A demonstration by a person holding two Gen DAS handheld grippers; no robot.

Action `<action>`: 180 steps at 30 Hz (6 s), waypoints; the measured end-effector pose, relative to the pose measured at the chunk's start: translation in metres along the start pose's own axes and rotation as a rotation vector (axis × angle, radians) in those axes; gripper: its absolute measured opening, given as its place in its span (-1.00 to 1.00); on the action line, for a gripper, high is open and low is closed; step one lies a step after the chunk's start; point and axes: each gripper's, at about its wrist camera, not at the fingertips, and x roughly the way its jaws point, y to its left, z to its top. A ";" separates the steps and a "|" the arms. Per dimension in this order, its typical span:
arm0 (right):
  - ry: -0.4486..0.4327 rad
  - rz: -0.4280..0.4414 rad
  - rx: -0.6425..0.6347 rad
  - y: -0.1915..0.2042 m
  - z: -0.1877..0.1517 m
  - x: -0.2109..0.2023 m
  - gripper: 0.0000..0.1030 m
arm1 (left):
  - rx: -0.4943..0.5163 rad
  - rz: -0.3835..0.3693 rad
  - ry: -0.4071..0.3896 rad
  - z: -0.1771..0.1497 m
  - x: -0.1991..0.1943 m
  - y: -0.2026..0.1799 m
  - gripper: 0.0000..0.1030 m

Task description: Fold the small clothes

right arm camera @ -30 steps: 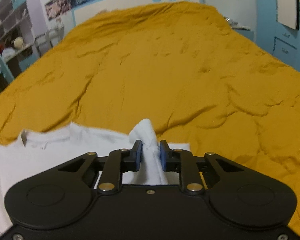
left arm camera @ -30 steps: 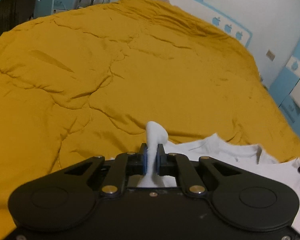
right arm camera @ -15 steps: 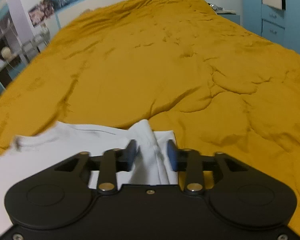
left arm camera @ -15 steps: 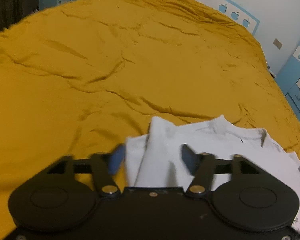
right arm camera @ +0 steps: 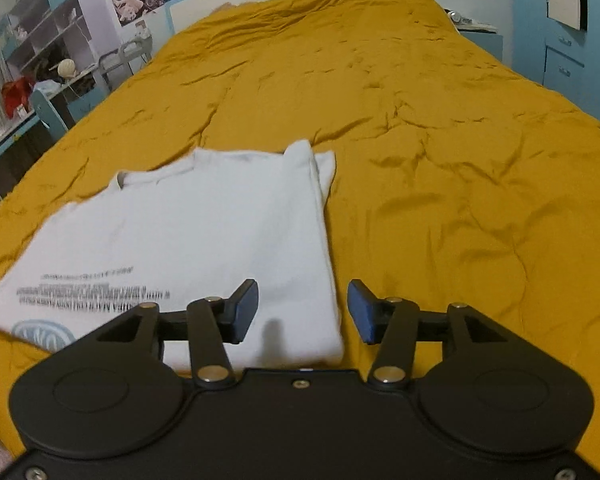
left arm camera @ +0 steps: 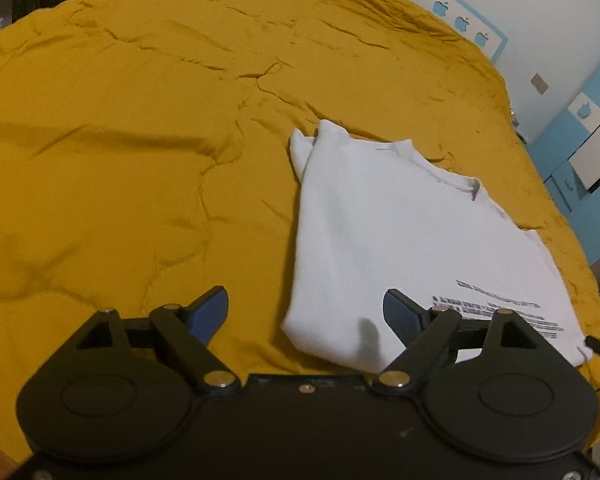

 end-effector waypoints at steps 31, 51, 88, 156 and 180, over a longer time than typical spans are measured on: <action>-0.067 0.002 0.104 -0.015 -0.017 -0.029 -0.92 | -0.003 -0.100 0.016 -0.015 -0.010 0.012 -0.83; -0.142 0.097 0.003 0.033 -0.004 -0.042 -0.32 | 0.124 -0.136 -0.097 -0.002 -0.034 -0.038 0.03; -0.083 0.053 0.043 0.040 0.087 0.132 -0.03 | 0.042 -0.112 0.012 0.100 0.135 -0.069 0.34; -0.174 -0.296 0.214 0.092 -0.066 -0.009 0.77 | -0.335 -0.233 -0.003 -0.013 0.040 0.025 -0.71; -0.289 -0.315 0.325 0.021 -0.053 -0.061 0.77 | -0.058 -0.509 -0.060 0.033 0.030 -0.194 -0.93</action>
